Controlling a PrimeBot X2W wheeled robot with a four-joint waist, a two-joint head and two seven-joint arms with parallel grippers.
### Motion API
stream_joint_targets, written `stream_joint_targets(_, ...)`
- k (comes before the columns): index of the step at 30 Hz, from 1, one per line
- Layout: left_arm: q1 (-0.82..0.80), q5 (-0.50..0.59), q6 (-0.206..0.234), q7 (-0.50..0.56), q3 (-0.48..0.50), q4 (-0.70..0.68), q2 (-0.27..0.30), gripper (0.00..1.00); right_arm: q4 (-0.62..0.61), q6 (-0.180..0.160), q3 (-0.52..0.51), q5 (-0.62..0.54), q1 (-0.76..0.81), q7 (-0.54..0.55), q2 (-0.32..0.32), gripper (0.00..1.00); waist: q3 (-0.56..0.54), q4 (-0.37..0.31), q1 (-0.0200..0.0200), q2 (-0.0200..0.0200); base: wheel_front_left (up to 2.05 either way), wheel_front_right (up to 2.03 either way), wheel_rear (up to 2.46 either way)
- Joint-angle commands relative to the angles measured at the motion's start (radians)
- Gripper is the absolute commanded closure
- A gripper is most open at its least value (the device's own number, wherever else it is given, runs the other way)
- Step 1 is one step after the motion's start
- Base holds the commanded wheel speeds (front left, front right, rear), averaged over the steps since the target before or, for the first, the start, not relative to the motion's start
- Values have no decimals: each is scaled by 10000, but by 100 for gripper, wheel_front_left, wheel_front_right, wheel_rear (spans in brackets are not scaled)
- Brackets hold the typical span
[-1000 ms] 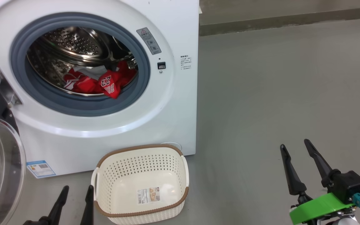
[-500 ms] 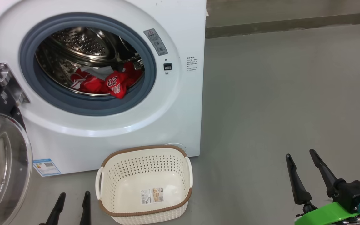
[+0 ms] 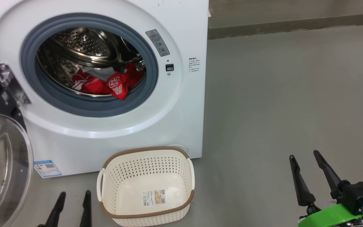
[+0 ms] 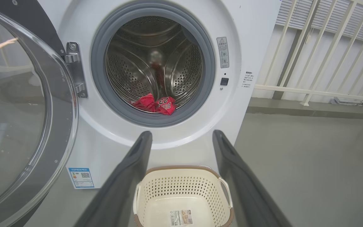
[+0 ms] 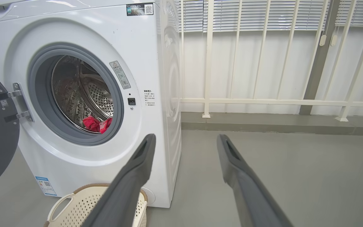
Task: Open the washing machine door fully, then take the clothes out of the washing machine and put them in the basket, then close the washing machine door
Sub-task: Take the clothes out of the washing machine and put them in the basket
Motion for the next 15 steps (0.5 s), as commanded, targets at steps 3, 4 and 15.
stream_joint_targets(3, -95, -26, -167, -122, 470, -519, -7, 0, -278, 65, 176, 64, -174, -65, -125, 0, -8, 26, 0, 0, 0, 0, 0)
stream_joint_targets(4, -76, -34, -209, -122, 481, -565, -15, 0, -272, 65, 181, 63, -176, -65, -121, 0, -5, 23, 0, 0, 0, 0, 0)
stream_joint_targets(15, -28, 189, 149, -9, 541, -380, 22, 0, -223, 65, 225, 74, -293, -65, -75, 0, 48, -9, 0, 0, 9, -27, 19)
